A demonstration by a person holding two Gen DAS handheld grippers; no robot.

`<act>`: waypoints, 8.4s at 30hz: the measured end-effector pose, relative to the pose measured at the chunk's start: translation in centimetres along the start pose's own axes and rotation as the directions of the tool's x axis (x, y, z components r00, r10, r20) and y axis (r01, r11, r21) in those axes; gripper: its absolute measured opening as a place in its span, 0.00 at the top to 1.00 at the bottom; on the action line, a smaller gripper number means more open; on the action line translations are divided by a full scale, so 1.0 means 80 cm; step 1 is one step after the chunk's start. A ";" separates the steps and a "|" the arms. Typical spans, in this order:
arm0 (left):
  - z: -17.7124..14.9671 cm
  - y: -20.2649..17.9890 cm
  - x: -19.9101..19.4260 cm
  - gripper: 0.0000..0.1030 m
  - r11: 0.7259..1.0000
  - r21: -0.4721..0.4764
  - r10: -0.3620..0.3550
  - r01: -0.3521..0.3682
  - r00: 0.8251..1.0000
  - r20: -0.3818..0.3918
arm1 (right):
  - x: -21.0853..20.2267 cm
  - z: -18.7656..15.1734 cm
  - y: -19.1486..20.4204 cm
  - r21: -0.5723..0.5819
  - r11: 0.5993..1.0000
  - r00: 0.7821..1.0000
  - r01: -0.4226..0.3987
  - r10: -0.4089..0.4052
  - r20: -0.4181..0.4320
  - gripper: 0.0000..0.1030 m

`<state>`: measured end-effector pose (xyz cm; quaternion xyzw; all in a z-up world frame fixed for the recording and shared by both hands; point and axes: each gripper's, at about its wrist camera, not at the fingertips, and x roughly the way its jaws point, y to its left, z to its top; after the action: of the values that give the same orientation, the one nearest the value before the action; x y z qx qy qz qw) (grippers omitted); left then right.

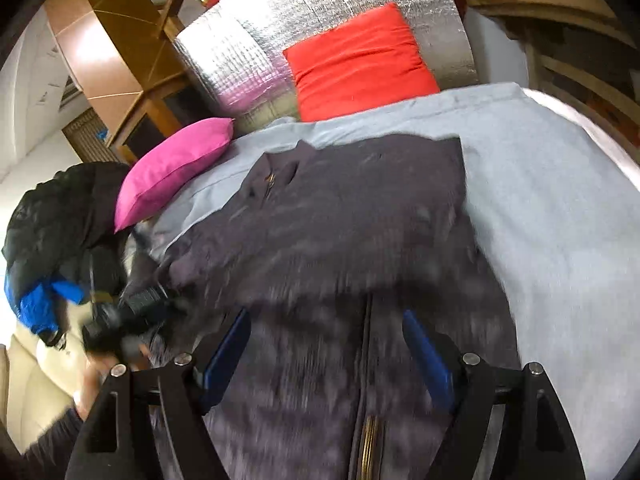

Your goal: Fold large clothes

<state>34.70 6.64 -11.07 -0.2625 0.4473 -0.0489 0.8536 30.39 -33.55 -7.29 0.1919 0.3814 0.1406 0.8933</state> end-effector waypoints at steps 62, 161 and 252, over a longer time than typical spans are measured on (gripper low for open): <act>0.005 -0.232 -0.014 0.21 0.843 0.528 0.025 -0.105 0.987 0.156 | -0.027 -0.097 -0.019 0.182 0.964 0.981 -0.193 0.186 0.057 0.21; -0.008 -0.070 0.044 0.17 0.857 0.420 0.253 -0.298 0.954 0.161 | 0.164 0.085 0.032 0.323 0.935 0.961 -0.146 0.212 -0.179 0.32; 0.015 -0.078 0.002 0.09 0.926 0.302 0.182 -0.226 0.969 0.166 | 0.097 0.117 -0.027 0.381 0.898 0.969 -0.218 0.245 -0.023 0.34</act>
<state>36.64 1.73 -7.55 -0.0757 0.3995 -0.0135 0.9135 42.71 -34.60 -7.16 0.3982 0.4069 0.1770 0.8028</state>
